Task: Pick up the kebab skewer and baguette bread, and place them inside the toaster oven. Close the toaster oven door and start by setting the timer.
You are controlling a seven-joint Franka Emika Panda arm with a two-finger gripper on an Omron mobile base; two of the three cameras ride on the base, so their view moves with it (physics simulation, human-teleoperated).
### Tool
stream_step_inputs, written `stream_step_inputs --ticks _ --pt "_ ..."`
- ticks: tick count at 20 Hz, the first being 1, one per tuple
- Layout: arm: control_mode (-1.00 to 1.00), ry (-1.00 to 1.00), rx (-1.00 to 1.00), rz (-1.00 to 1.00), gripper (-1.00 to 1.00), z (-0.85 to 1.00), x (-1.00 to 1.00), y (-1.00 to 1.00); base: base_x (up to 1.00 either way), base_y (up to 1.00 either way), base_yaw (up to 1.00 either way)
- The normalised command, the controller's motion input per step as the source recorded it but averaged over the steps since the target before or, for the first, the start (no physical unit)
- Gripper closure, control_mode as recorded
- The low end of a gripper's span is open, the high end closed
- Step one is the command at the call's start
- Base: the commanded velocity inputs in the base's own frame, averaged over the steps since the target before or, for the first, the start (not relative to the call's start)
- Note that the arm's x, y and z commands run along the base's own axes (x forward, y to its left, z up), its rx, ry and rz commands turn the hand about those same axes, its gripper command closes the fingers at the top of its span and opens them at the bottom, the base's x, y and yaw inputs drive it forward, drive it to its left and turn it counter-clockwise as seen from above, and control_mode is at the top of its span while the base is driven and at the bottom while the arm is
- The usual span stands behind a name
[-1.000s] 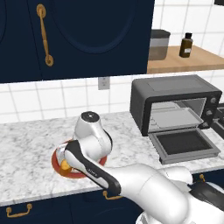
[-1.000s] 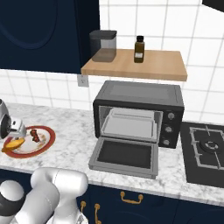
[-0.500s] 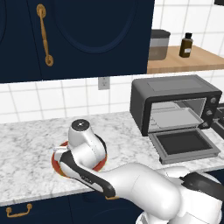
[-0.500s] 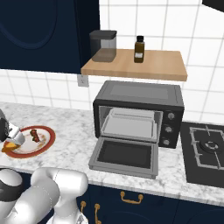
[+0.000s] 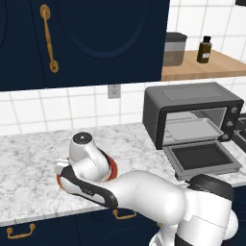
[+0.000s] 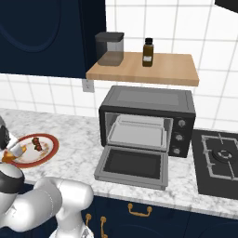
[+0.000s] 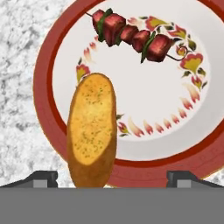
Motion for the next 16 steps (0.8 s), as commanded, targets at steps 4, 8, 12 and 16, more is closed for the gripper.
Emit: stream_step_inputs --ticks 4,8,12,16 --pt "-1.0 0.09 0.01 -0.05 -1.0 -0.29 0.09 0.01 0.0 0.0 0.0" --pt "-1.0 0.06 0.01 -0.02 -1.0 -0.32 0.23 0.04 0.0 0.0 0.0" --pt "-1.0 0.03 0.03 -0.01 -1.0 -0.22 0.26 0.17 0.0 0.0 0.0" --pt "-1.0 0.06 0.03 0.0 -1.0 -0.27 0.29 0.3 0.0 0.0 0.0"
